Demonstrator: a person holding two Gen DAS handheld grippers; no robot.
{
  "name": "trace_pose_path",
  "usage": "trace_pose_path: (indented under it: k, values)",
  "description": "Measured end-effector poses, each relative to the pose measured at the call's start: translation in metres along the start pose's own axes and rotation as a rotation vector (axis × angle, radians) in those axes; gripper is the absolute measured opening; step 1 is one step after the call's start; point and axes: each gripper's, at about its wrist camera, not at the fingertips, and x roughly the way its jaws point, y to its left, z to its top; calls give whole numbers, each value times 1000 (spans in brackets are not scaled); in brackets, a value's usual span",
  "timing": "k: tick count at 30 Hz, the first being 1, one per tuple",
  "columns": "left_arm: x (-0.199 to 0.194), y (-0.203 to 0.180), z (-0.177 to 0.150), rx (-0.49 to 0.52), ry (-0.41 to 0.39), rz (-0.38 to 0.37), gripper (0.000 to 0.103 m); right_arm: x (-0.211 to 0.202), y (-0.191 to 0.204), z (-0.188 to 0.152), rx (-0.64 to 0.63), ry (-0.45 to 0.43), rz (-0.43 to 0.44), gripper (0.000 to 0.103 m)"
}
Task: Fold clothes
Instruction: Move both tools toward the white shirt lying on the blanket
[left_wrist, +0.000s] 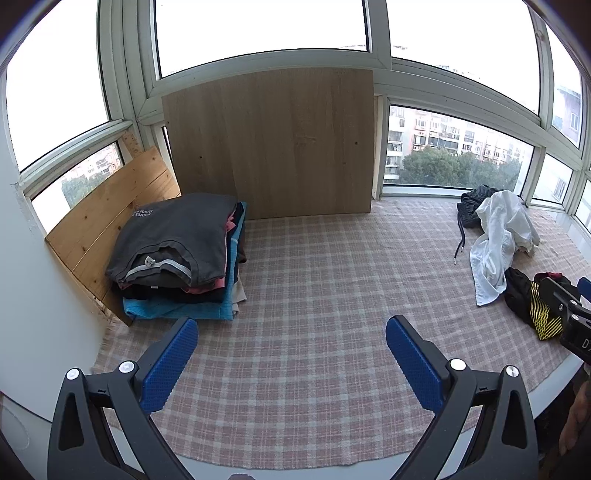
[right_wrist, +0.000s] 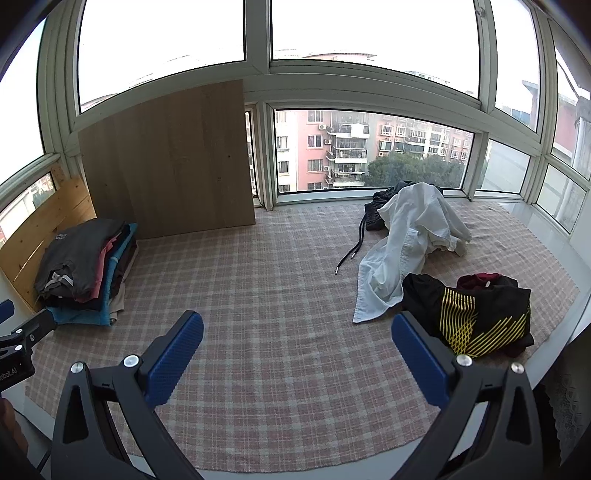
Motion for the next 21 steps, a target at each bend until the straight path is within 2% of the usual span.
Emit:
trace_pose_path:
  k: [4,8,21]
  values:
    - [-6,-6,-4,23,-45,30,103,3,2,-2,-4,5,-4,103]
    - [3,-4,-3,3,-3,8,103,6,3,-2,-5,11,-6,103]
    - [11,0,2,12,14,12,103,12,8,2,-12,20,-5,103]
